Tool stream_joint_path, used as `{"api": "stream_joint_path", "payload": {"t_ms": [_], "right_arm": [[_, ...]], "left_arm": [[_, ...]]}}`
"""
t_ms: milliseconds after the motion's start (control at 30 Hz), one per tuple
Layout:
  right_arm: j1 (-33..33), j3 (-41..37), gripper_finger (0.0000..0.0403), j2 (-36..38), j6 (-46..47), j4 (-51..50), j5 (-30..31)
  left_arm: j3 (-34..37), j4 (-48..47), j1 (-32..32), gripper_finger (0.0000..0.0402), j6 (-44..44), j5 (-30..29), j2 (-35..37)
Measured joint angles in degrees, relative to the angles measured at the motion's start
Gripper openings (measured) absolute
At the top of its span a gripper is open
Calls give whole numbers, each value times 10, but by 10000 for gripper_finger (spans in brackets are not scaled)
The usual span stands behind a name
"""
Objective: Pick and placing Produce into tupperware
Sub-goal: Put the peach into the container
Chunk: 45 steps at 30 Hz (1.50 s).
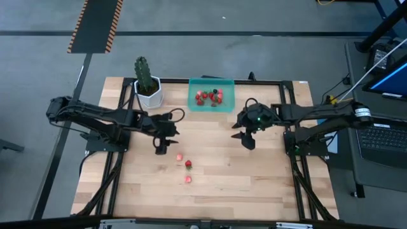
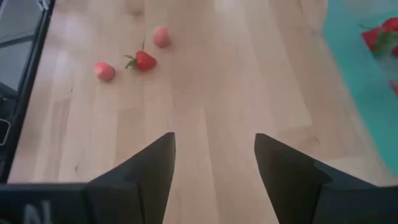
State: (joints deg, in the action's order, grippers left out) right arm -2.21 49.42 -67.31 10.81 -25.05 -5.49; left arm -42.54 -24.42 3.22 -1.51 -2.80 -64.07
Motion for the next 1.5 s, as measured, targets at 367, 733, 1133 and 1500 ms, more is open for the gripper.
{"api": "stream_joint_path", "payload": {"t_ms": [367, 733, 1133, 1500], "right_arm": [[99, -58, 222, 20, -20, 129, 99], [176, -59, 222, 29, -7, 155, 205], [200, -59, 222, 29, 10, 156, 205], [200, -59, 222, 29, 10, 156, 205]], "left_arm": [[0, 5, 108, 233, 112, -6, -12], [0, 30, 163, 246, 122, -83, -144], [0, 64, 163, 274, 205, -84, -242], [0, 96, 162, 275, 205, -102, -285]]}}
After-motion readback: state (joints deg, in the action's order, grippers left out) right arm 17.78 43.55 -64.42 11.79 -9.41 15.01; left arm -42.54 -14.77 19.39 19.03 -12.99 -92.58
